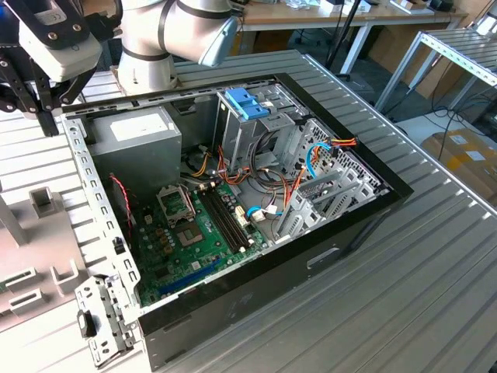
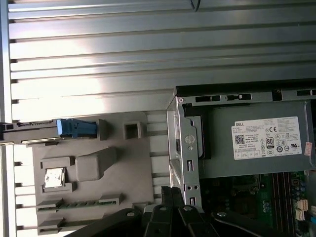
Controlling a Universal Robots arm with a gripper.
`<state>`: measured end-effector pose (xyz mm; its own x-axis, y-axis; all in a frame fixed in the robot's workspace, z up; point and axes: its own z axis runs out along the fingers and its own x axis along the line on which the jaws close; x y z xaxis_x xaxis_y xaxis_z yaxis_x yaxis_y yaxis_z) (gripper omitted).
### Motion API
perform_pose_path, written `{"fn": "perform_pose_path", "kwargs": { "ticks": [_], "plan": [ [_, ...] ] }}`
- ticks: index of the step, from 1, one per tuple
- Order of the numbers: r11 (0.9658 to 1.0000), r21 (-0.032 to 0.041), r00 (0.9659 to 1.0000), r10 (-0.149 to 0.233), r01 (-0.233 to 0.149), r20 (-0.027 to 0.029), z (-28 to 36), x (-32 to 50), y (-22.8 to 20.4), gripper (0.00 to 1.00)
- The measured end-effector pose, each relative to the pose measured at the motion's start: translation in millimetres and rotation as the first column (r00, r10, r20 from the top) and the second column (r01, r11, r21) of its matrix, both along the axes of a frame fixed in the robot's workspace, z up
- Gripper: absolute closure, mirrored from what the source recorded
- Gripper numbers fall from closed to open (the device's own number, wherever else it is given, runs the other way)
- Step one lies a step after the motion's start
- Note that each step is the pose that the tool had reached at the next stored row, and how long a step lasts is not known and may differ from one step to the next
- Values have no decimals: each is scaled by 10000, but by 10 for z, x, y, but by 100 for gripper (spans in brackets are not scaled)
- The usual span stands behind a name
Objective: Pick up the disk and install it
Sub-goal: 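Reach for the disk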
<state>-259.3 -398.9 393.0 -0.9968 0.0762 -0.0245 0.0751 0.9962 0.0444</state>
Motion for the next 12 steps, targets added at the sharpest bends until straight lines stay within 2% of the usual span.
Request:
{"fn": "perform_pose_path", "kwargs": {
  "ticks": [12],
  "plan": [
    [10000,0,10000,0,0,0,-3,-22,0,89]
  ]
}}
